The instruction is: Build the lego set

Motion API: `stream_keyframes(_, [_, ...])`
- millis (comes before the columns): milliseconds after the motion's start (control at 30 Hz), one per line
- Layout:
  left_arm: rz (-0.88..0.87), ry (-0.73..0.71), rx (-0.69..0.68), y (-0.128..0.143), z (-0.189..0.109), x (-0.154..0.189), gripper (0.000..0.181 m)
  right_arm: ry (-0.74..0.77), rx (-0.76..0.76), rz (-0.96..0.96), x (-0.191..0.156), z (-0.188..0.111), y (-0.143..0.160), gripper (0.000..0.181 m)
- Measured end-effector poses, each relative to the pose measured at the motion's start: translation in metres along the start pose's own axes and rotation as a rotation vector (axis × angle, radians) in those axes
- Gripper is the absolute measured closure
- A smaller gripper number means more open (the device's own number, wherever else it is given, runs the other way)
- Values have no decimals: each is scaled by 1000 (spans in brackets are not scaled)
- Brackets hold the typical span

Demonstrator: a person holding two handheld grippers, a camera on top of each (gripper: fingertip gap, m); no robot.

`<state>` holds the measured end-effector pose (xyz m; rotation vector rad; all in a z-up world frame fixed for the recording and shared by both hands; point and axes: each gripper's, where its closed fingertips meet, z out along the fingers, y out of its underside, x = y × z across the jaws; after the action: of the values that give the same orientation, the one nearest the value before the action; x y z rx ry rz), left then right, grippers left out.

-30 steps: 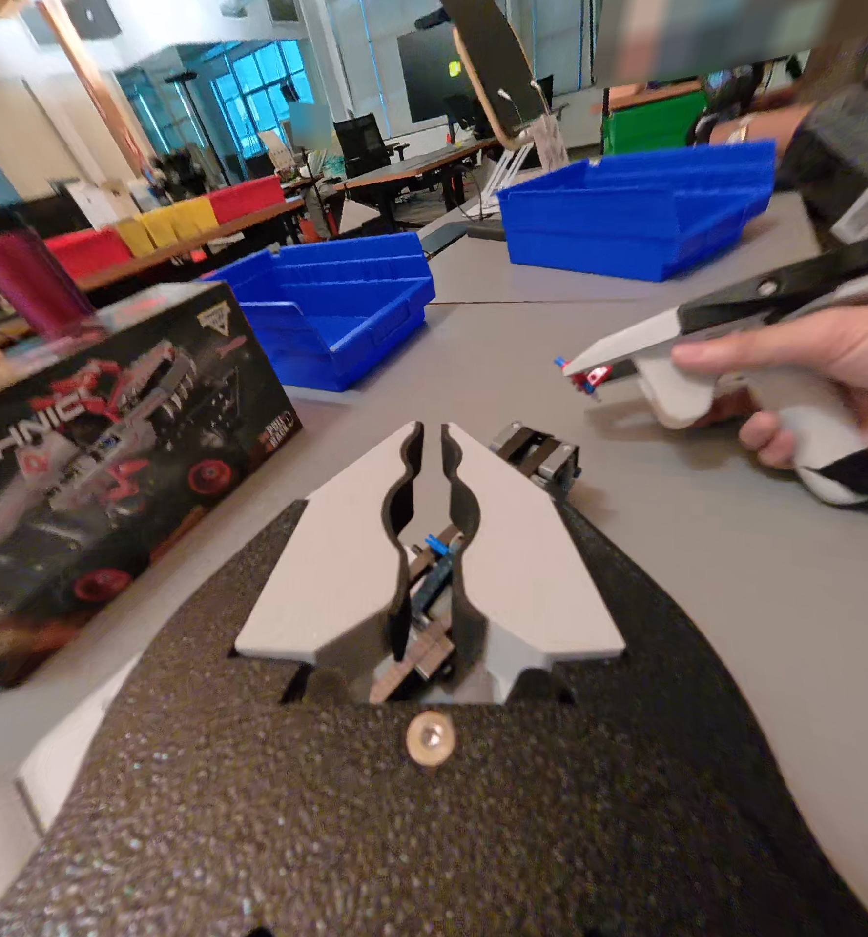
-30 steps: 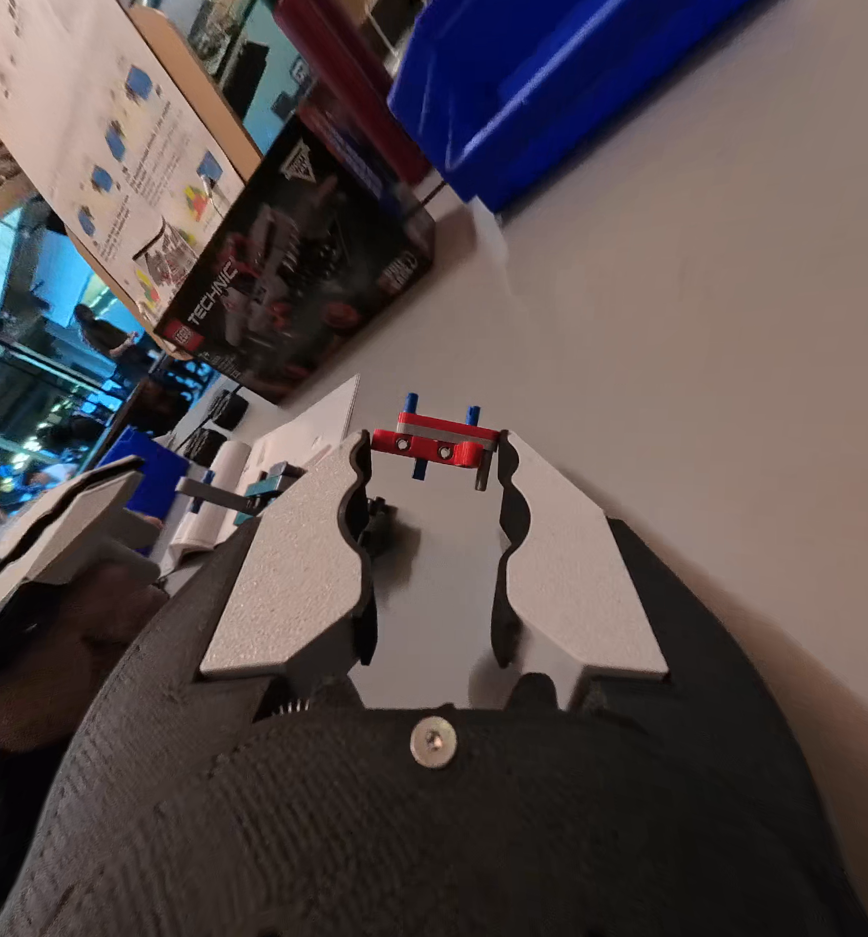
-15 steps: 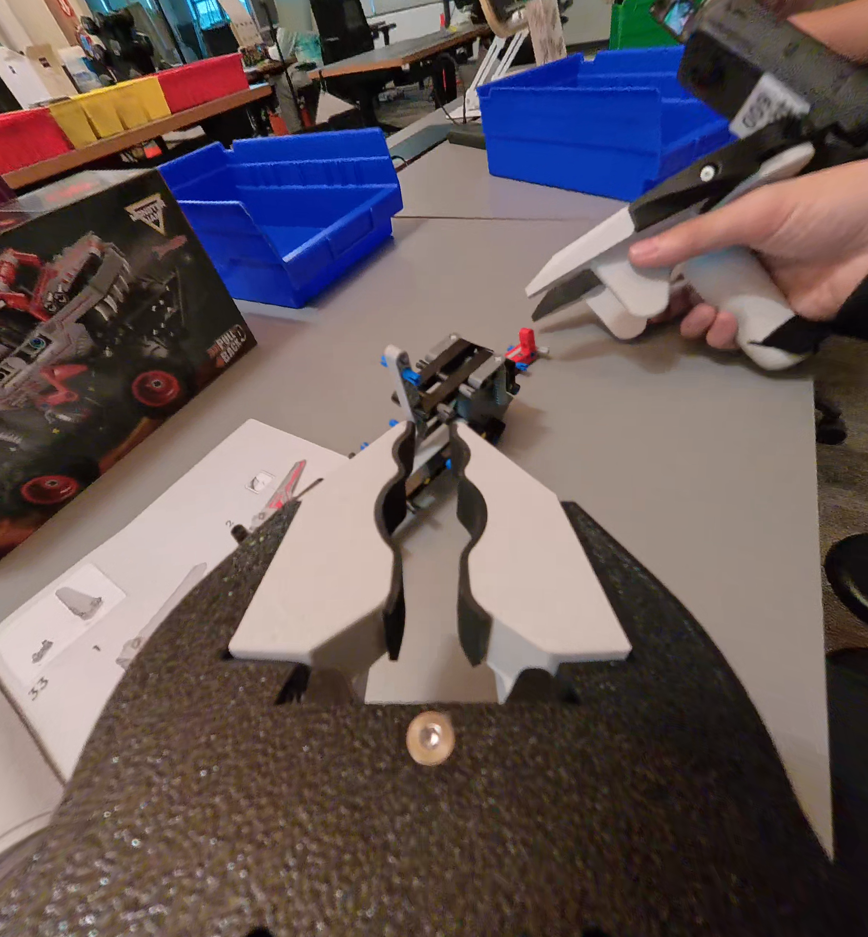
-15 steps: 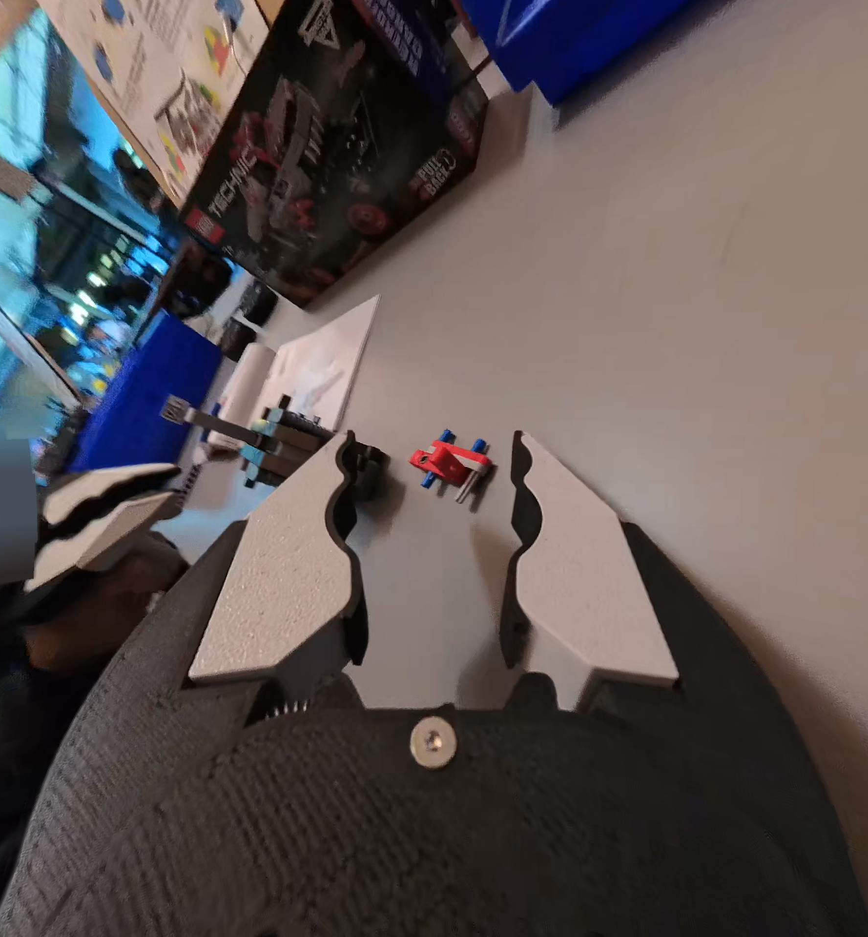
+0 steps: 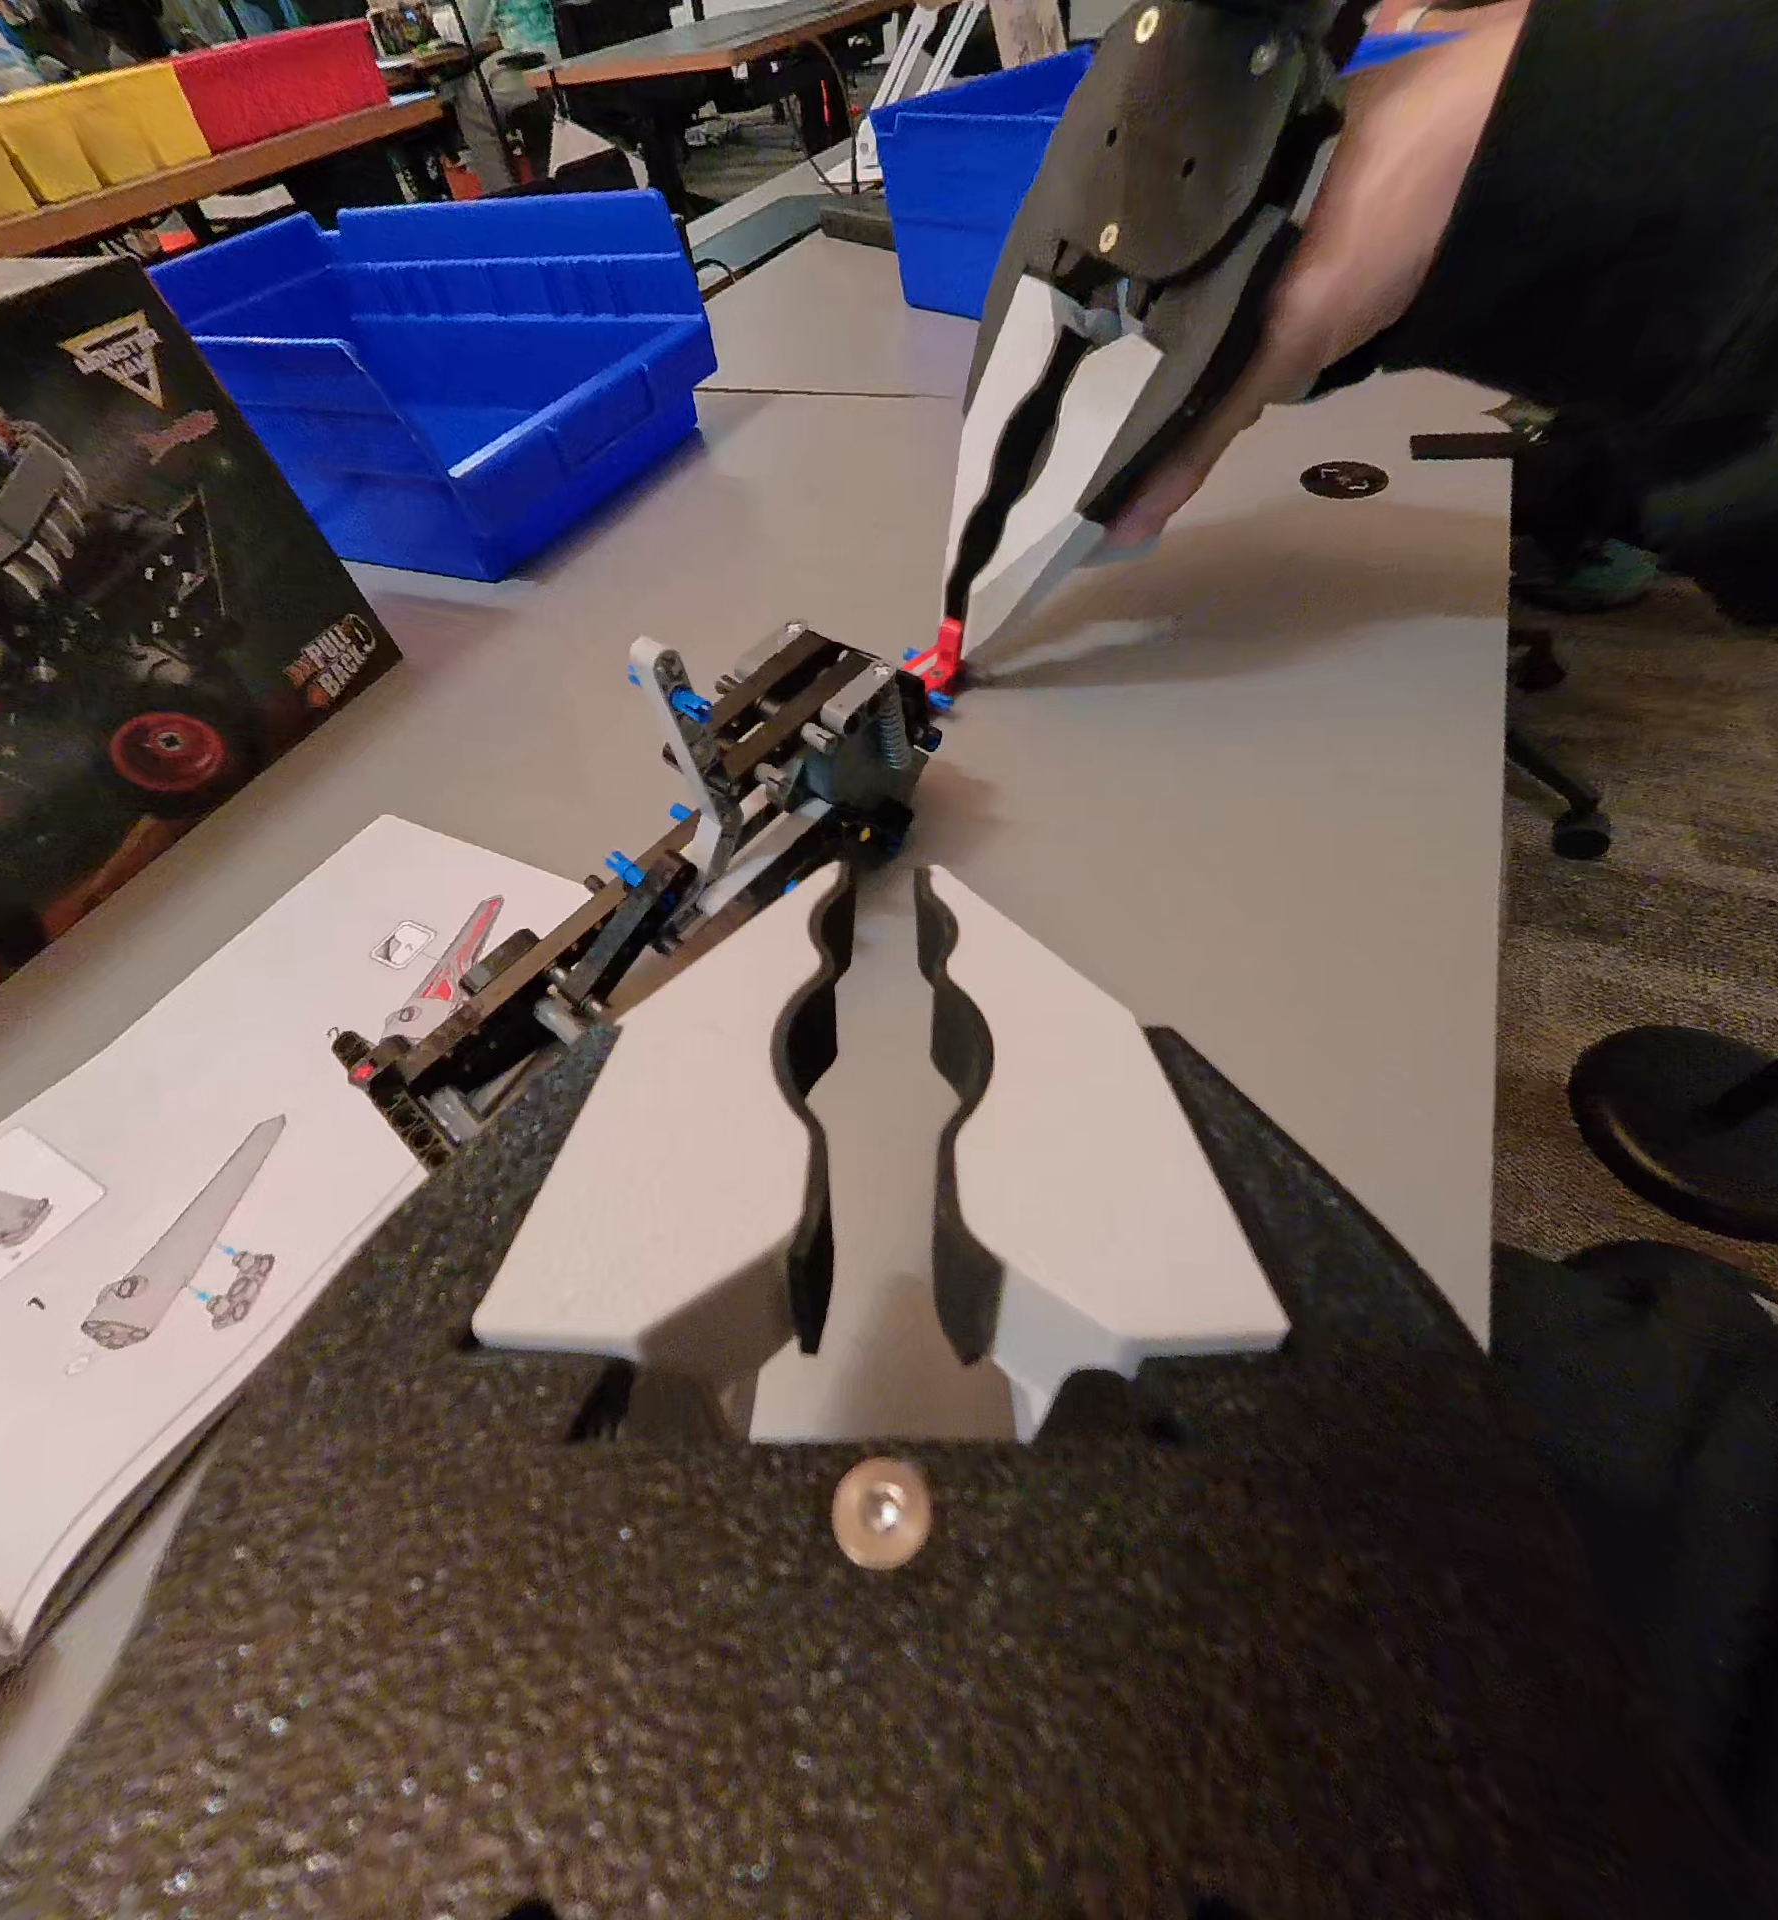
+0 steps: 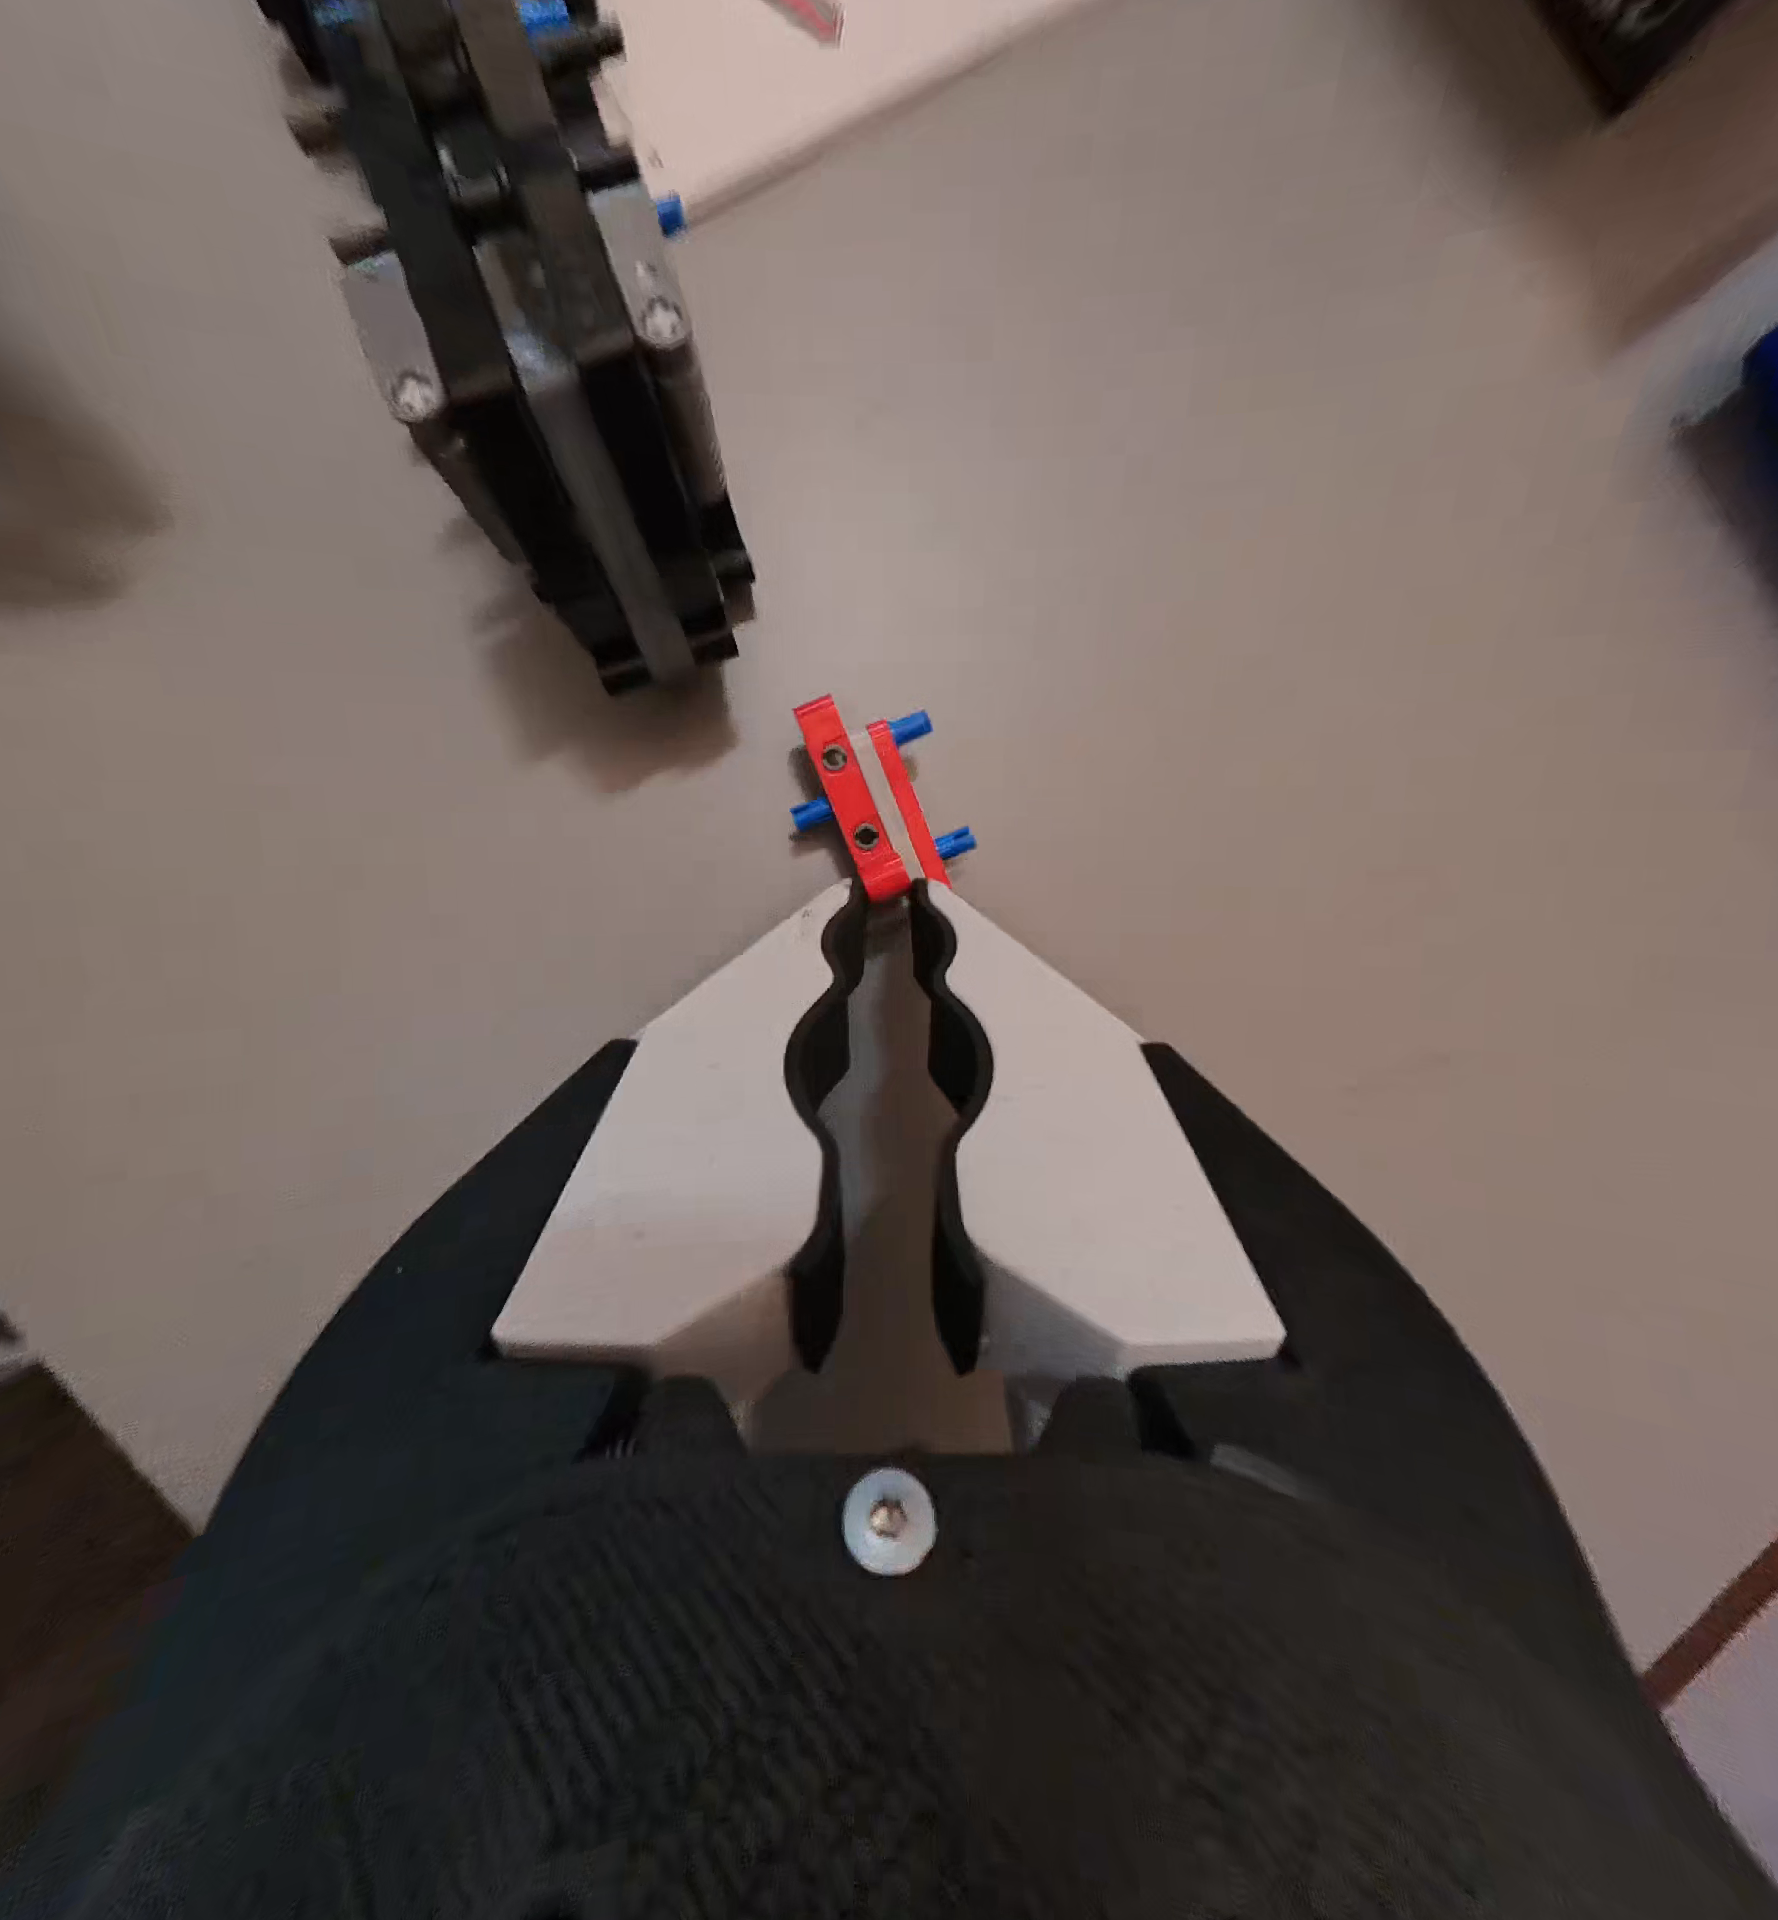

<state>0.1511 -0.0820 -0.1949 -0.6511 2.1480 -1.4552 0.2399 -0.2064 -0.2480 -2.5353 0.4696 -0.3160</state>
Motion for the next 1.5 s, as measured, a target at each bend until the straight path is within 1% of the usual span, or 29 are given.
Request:
stream_keyframes(67, [-18,12,0,0,-1,2,172,78,97,3,5,-9,-9,176])
stream_keyframes(100, [-35,13,6,-1,-1,2,170,121,183,36,7,-19,-18,176])
stream_keyframes(133, [-60,12,23,-5,-1,1,168,143,321,75,5,-32,-33,176])
stream_keyframes(167, [-98,7,54,-12,-1,-1,166,139,500,112,-2,-50,-52,176])
stream_keyframes(233, [-195,15,158,-36,-3,-4,161,140,906,237,-16,-93,-90,176])
stream_keyframes(267, [-232,25,211,-50,-5,-6,159,115,1066,327,-24,-110,-100,176])
stream_keyframes(300, [-242,31,252,-62,-6,-8,155,81,1177,428,-29,-119,-105,176])
stream_keyframes(367, [-160,20,276,-78,-1,-9,151,21,1332,602,-38,-128,-109,176])
stream_keyframes(400, [-94,3,270,-82,2,-9,150,-42,1400,656,-45,-133,-112,176])
stream_keyframes(433, [-34,5,272,-86,4,-7,151,-103,1429,702,-50,-133,-115,177])
stream_keyframes(500, [5,80,342,-104,1,-1,157,-232,1435,702,-65,-129,-124,176])
stream_keyframes(567, [0,241,443,-125,-9,5,159,-340,1421,709,-74,-123,-129,176])
stream_keyframes(600, [7,323,466,-131,-14,6,160,-399,1415,700,-80,-122,-132,176])
stream_keyframes(633, [16,391,457,-132,-15,4,160,-459,1399,676,-86,-121,-136,176])
stream_keyframes(667, [21,459,429,-130,-16,1,160,-479,1376,660,-89,-118,-138,176])
stream_keyframes(733, [19,580,378,-127,-17,-4,158,-449,1337,616,-92,-111,-142,176])
stream_keyframes(800, [22,670,341,-123,-18,-8,158,-406,1297,592,-91,-105,-145,176])
stream_keyframes(867, [44,683,328,-123,-17,-13,156,-326,1253,567,-86,-100,-147,177])
stream_keyframes(967, [122,669,314,-120,-14,-18,157,-253,1189,510,-85,-94,-149,176])
stream_keyframes(1033, [137,685,303,-118,-14,-20,158,-255,1154,467,-87,-91,-150,176])
stream_keyframes(1067, [129,699,299,-118,-14,-22,163,-263,1132,455,-89,-88,-150,176])
stream_keyframes(1133, [125,698,291,-118,-15,-27,158,-268,1089,431,-90,-82,-149,176])
stream_keyframes(1267, [154,765,271,-111,-22,-25,154,-321,1122,382,-98,-88,-154,176])
stream_keyframes(1333, [175,803,312,-112,-30,-23,150,-401,1131,348,-108,-91,-157,176])
stream_keyframes(1400, [139,845,325,-112,-34,-25,141,-484,1154,337,-115,-96,-159,176])
stream_keyframes(1433, [101,884,331,-112,-37,-25,138,-527,1189,335,-117,-102,-161,176])
stream_keyframes(1467, [63,957,338,-111,-43,-23,139,-577,1221,342,-119,-108,-162,176])
stream_keyframes(1500, [27,1046,344,-110,-51,-19,144,-632,1235,355,-121,-111,-162,176])
